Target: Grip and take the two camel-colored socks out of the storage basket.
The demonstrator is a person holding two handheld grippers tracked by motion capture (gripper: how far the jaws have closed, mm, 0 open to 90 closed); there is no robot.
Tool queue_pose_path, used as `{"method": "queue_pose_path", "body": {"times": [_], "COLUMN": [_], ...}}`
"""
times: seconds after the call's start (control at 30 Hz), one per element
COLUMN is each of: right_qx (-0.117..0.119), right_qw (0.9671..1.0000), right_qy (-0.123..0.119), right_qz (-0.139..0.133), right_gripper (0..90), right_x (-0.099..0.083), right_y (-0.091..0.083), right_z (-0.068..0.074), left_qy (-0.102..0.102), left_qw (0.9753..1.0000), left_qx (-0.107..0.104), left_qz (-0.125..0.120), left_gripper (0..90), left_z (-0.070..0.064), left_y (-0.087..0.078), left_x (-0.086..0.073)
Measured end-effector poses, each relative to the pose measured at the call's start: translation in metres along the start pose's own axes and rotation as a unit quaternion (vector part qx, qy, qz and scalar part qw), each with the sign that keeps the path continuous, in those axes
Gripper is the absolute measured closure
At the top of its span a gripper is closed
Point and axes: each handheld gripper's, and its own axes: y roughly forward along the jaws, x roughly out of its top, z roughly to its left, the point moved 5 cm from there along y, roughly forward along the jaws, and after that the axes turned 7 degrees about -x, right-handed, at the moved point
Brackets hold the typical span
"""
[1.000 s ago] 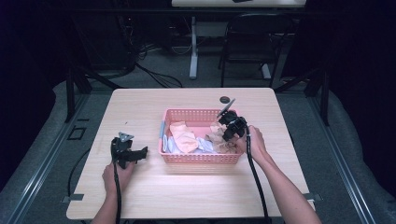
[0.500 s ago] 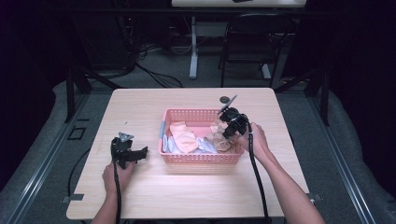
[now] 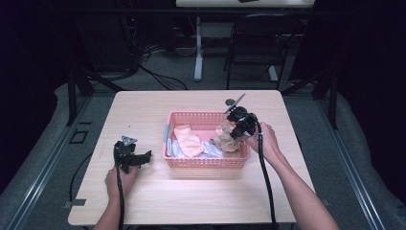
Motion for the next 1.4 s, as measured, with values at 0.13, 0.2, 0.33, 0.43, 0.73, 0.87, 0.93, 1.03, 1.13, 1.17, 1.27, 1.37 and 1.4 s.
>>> {"method": "queue_pose_path", "body": {"times": [0.13,0.2,0.33,0.43,0.73,0.87,0.93,1.03,1.13,1.17,1.27,1.37,1.4], "right_qx": [-0.001,-0.006,-0.008,-0.006,-0.016,-0.020,-0.021,-0.028,-0.032,-0.032,-0.038,-0.045,-0.045], "right_qw": [1.0000,1.0000,0.9999,0.9999,0.9998,0.9996,0.9996,0.9994,0.9993,0.9993,0.9992,0.9990,0.9990], "right_qy": [-0.001,-0.005,-0.006,-0.007,-0.012,-0.008,-0.007,-0.010,-0.009,-0.005,-0.008,-0.005,-0.005], "right_qz": [-0.004,-0.005,-0.007,-0.008,-0.009,-0.015,-0.018,-0.018,-0.016,-0.018,-0.010,-0.005,-0.005], "right_gripper": [84.3,84.3,84.3,84.2,84.1,84.2,84.2,84.2,84.2,84.2,84.2,84.2,84.2], "right_x": [0.001,0.002,0.002,0.003,0.003,0.004,0.004,0.003,0.002,0.001,-0.002,-0.006,-0.006], "right_y": [-0.008,-0.016,-0.023,-0.030,-0.049,-0.059,-0.064,-0.072,-0.079,-0.080,-0.084,-0.089,-0.089], "right_z": [-0.002,-0.004,-0.006,-0.008,-0.014,-0.019,-0.021,-0.025,-0.028,-0.028,-0.032,-0.038,-0.038], "left_qy": [0.000,0.000,0.000,0.000,0.000,0.000,0.000,0.000,0.000,0.000,0.000,0.000,0.000], "left_qw": [1.0000,1.0000,1.0000,1.0000,1.0000,1.0000,1.0000,1.0000,1.0000,1.0000,1.0000,1.0000,1.0000], "left_qx": [0.000,0.000,0.000,0.000,0.000,0.000,0.000,0.000,0.000,0.000,0.000,0.000,0.000], "left_qz": [0.000,0.000,0.000,0.000,0.000,0.000,0.000,0.000,0.000,0.000,0.000,0.000,0.000], "left_gripper": [14.5,14.5,14.5,14.6,14.5,14.6,14.6,14.5,14.6,14.5,14.6,14.6,14.6], "left_z": [0.000,0.000,0.000,0.000,0.000,0.000,0.000,0.000,0.000,0.000,0.000,0.000,0.000], "left_y": [0.000,0.000,0.000,0.000,0.000,0.000,0.000,0.000,0.000,0.000,0.000,0.000,0.000], "left_x": [0.000,0.000,0.000,0.000,0.000,0.000,0.000,0.000,0.000,0.000,0.000,0.000,0.000]}}
